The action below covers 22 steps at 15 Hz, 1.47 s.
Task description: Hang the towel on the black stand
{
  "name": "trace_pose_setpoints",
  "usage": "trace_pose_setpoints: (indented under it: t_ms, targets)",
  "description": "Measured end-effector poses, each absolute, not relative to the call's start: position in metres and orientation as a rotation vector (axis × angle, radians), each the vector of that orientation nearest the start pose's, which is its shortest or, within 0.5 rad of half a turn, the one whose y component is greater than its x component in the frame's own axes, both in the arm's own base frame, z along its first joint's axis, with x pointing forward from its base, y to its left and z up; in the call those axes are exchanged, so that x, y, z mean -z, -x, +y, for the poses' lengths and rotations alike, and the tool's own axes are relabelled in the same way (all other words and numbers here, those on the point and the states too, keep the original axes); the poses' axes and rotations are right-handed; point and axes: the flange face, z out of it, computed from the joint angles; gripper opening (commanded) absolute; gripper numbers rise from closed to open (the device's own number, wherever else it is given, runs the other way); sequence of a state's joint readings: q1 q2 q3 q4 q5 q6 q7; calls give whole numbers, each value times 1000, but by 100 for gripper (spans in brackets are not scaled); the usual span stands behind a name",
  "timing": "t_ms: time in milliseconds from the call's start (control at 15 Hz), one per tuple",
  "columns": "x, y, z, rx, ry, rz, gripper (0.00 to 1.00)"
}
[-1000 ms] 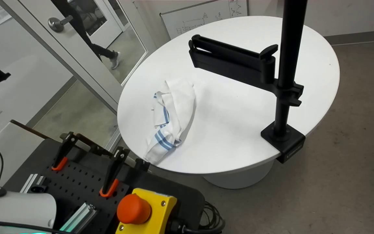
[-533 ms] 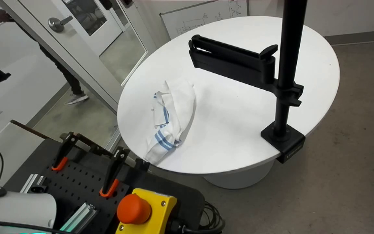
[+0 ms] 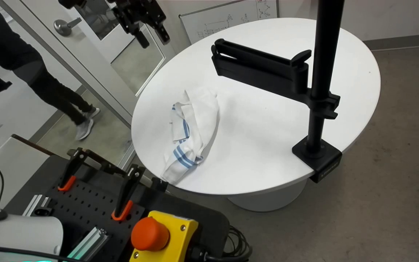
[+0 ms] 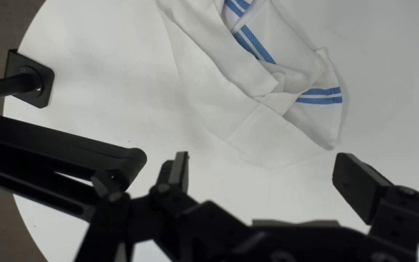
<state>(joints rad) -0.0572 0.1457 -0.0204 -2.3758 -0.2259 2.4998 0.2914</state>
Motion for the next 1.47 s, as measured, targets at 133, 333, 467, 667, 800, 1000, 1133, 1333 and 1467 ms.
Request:
trace_pose_setpoints:
  t_ms: [133, 333, 467, 667, 800, 1000, 1133, 1333, 1467]
  targets:
    - [-241, -504, -30, -61, 3285, 252, 100]
    - [-220, -510, -20, -104, 3322, 195, 100]
    - [-212, -513, -17, -122, 3331, 185, 100]
    - [-211, -512, -18, -126, 3331, 189, 100]
    - [-211, -512, -19, -126, 3331, 191, 100]
    - [-208, -510, -21, -142, 3332, 191, 100]
    - [-199, -507, -20, -176, 3333, 149, 100]
    - [-184, -503, -19, -230, 3333, 90, 100]
    - [-175, -502, -20, -253, 3336, 80, 100]
